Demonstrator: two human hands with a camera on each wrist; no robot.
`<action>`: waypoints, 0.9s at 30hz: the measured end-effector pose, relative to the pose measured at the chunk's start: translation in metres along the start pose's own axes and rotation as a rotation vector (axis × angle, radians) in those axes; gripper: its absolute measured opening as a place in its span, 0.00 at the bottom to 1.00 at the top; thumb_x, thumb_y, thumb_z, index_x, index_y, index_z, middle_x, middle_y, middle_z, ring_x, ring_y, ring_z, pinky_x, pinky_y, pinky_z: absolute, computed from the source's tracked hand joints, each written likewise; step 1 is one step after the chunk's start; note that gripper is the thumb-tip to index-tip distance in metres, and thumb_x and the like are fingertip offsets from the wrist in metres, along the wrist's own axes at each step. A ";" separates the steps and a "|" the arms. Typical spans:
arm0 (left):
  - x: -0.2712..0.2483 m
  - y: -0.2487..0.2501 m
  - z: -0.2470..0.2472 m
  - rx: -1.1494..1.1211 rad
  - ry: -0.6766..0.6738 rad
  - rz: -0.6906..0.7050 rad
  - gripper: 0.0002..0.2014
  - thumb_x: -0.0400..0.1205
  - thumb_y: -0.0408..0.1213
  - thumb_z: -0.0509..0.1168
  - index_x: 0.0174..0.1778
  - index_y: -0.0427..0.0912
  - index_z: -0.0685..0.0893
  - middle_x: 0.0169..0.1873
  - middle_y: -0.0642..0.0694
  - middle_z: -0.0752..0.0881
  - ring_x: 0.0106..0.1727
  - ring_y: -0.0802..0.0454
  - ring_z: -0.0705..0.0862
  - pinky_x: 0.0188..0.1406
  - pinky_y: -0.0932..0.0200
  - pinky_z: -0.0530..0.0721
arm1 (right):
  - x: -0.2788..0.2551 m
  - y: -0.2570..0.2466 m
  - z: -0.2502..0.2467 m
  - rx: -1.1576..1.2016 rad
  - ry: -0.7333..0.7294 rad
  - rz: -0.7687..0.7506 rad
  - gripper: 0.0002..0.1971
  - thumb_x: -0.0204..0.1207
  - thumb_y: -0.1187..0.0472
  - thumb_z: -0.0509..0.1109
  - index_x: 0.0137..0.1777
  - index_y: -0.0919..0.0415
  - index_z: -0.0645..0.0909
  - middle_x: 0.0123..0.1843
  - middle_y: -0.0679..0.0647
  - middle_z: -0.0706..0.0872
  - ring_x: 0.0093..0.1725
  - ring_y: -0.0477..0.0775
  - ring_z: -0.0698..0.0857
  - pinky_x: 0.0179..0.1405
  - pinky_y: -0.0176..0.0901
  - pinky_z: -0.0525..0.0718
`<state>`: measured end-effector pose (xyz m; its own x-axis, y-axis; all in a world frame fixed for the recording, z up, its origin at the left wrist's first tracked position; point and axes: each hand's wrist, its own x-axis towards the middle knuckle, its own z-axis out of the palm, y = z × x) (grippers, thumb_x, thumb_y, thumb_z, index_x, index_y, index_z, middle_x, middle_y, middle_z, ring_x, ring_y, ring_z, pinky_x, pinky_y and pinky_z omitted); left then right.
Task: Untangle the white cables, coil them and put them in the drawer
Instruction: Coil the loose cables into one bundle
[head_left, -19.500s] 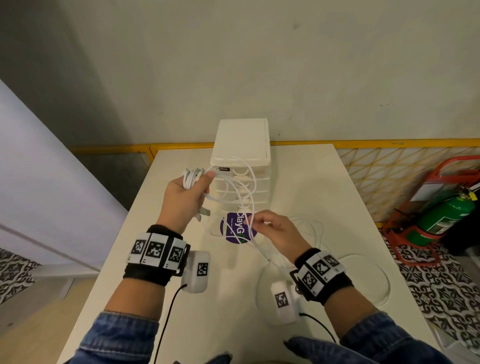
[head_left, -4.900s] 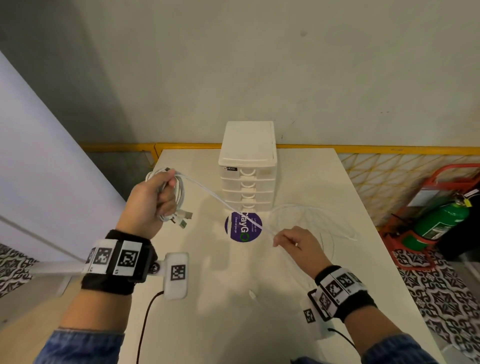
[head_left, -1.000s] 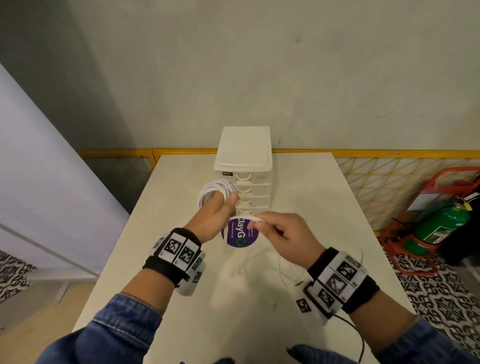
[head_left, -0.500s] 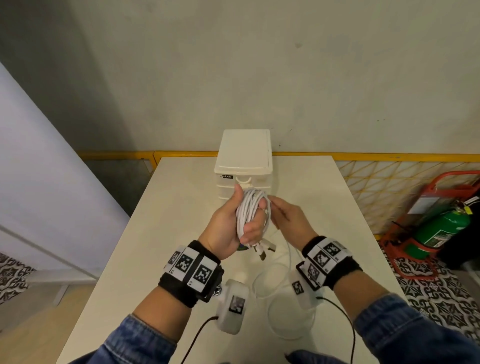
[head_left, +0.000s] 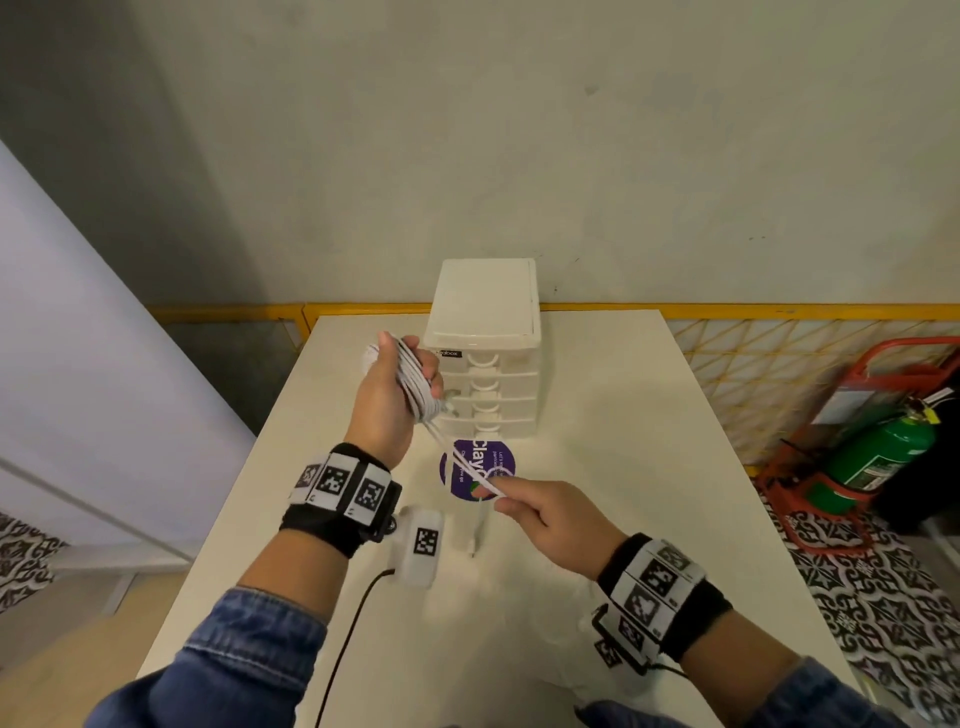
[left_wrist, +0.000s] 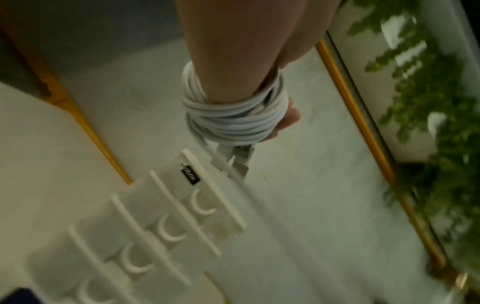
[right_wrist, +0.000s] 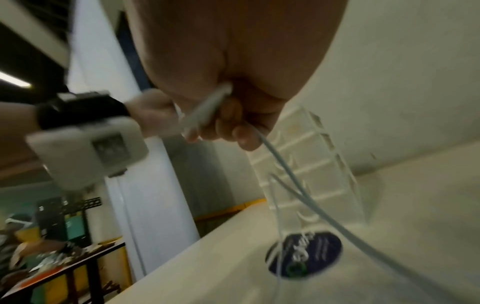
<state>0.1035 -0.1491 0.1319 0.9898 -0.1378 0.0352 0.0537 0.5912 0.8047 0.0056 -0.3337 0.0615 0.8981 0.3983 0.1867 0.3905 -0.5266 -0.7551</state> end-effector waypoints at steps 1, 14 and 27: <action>0.002 -0.006 -0.001 0.064 0.011 -0.016 0.19 0.89 0.50 0.43 0.46 0.42 0.73 0.24 0.48 0.77 0.23 0.52 0.74 0.26 0.61 0.75 | 0.002 -0.008 -0.005 -0.045 0.009 -0.038 0.17 0.81 0.49 0.59 0.63 0.52 0.82 0.55 0.37 0.87 0.47 0.28 0.81 0.47 0.24 0.74; -0.048 -0.033 0.026 0.362 -0.597 -0.448 0.40 0.73 0.71 0.39 0.44 0.35 0.76 0.17 0.46 0.71 0.14 0.55 0.67 0.16 0.66 0.65 | 0.053 -0.048 -0.089 -0.231 0.145 -0.055 0.07 0.69 0.46 0.71 0.43 0.44 0.83 0.39 0.41 0.85 0.39 0.41 0.81 0.44 0.43 0.81; -0.037 -0.001 0.036 -0.406 -0.763 -0.469 0.30 0.86 0.58 0.42 0.43 0.36 0.79 0.17 0.49 0.70 0.14 0.54 0.64 0.18 0.62 0.68 | 0.046 0.003 -0.023 0.009 0.100 0.071 0.25 0.77 0.44 0.51 0.59 0.61 0.79 0.52 0.54 0.87 0.50 0.52 0.84 0.53 0.45 0.78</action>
<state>0.0626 -0.1731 0.1512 0.5137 -0.8201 0.2522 0.6018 0.5539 0.5754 0.0530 -0.3342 0.0828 0.9393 0.2829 0.1939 0.3237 -0.5442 -0.7740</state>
